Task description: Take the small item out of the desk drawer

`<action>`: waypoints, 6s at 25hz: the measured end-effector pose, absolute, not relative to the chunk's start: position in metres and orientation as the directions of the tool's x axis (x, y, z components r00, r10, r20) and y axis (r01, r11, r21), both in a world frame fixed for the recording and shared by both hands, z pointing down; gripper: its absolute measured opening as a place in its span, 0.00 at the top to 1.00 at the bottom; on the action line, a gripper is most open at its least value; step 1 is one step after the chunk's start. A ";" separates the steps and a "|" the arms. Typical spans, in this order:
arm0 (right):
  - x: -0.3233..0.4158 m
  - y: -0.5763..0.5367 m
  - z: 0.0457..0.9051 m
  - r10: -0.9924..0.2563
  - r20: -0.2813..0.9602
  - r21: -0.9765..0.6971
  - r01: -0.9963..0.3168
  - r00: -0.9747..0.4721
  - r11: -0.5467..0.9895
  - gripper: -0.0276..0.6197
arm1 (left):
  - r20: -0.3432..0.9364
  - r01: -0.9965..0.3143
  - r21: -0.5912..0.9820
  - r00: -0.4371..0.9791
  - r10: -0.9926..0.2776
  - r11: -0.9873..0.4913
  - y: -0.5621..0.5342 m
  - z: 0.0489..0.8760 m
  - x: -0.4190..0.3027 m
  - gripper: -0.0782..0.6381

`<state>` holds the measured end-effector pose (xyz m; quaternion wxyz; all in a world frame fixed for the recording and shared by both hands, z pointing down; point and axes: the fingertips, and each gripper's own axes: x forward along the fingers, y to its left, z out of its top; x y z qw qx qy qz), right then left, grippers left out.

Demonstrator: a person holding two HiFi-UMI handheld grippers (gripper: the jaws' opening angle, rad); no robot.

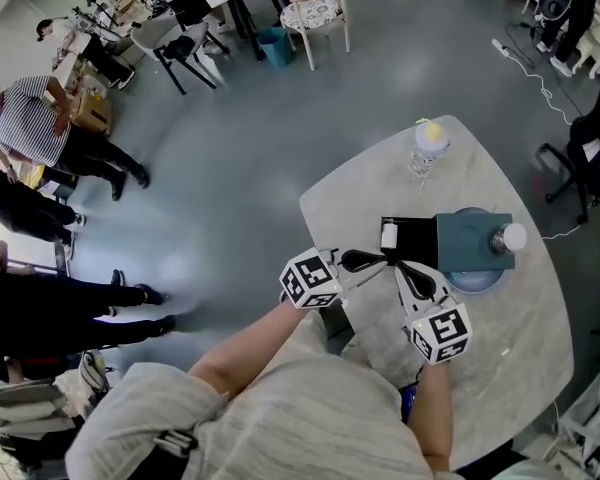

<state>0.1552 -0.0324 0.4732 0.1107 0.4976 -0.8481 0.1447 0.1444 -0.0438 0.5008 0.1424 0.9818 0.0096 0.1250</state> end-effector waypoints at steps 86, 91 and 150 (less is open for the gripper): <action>0.162 -0.123 0.682 -0.286 0.936 0.192 -0.388 -0.203 0.901 0.59 | 0.218 -0.074 0.508 0.975 0.045 -0.858 -0.115 0.581 0.127 0.87; 0.161 -0.124 0.684 -0.279 0.939 0.185 -0.390 -0.202 0.902 0.59 | 0.217 -0.073 0.506 0.975 0.045 -0.859 -0.115 0.579 0.126 0.87; 0.185 -0.112 0.554 -0.793 0.494 -0.159 -0.934 -0.357 0.321 0.59 | 0.205 -0.047 0.400 0.978 0.039 -0.915 -0.087 0.528 0.123 0.87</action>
